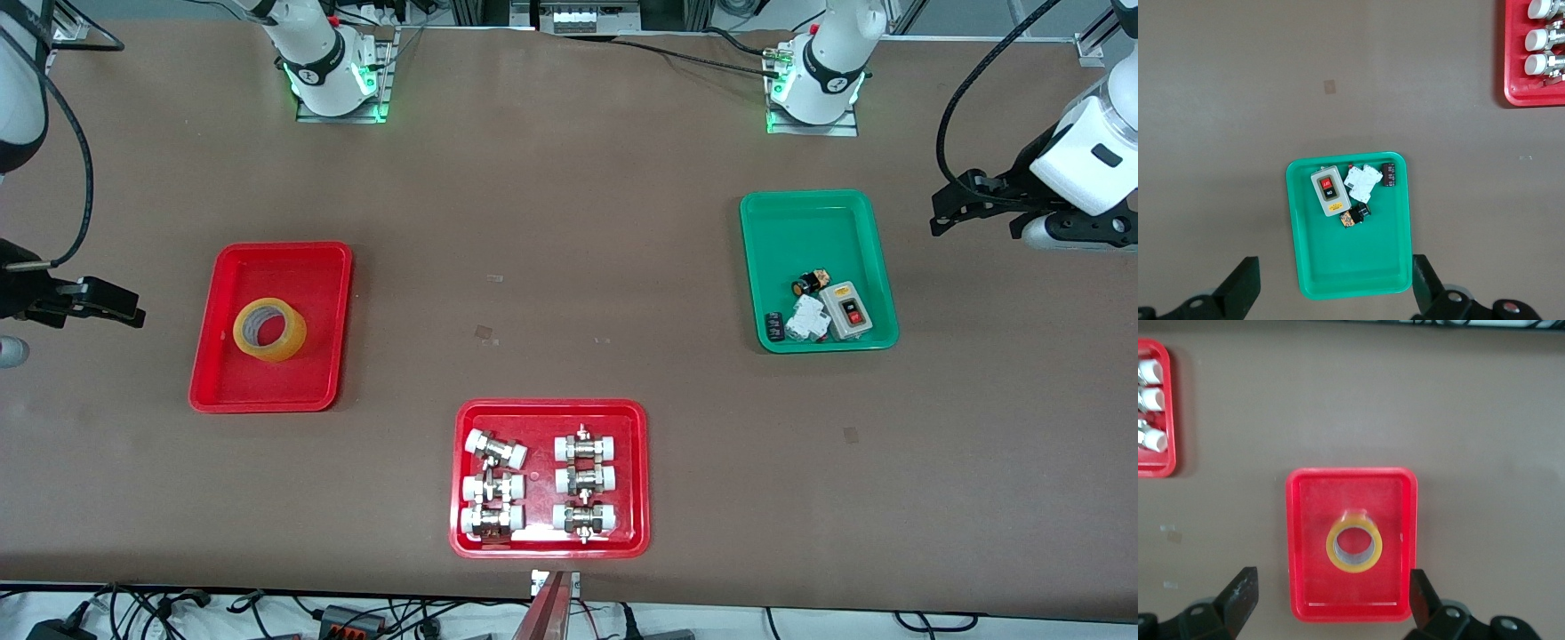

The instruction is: Left arm passes tape to right arm into tray

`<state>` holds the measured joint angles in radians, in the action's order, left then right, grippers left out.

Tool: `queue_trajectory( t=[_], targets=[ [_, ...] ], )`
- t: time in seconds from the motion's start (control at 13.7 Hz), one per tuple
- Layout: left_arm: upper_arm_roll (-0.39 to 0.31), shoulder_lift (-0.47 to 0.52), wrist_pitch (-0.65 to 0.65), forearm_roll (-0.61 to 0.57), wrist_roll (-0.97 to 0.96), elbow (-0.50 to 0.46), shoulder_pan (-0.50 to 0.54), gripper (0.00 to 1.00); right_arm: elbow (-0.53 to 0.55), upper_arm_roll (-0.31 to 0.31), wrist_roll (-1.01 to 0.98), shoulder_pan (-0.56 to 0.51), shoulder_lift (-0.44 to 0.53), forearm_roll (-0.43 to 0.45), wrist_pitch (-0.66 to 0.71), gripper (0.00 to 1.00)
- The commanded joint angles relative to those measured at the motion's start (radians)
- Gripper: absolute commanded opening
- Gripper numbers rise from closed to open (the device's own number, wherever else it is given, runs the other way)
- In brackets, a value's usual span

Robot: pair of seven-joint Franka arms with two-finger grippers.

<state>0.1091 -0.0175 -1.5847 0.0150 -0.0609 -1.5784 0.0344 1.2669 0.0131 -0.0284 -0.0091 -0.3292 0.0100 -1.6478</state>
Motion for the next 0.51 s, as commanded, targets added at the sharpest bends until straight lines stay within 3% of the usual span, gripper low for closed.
queue_trajectory(
  t=[0.0, 0.44],
  targets=[
    [0.001, 0.027, 0.0, -0.001, -0.007, -0.025, 0.005, 1.0, 0.124, 0.005, 0.019, -0.008, 0.099, 0.015, -0.052, 1.0],
    [-0.002, 0.027, 0.014, -0.001, -0.007, -0.025, 0.005, 1.0, 0.307, 0.004, 0.001, -0.011, 0.226, 0.027, -0.066, 1.0]
  ],
)
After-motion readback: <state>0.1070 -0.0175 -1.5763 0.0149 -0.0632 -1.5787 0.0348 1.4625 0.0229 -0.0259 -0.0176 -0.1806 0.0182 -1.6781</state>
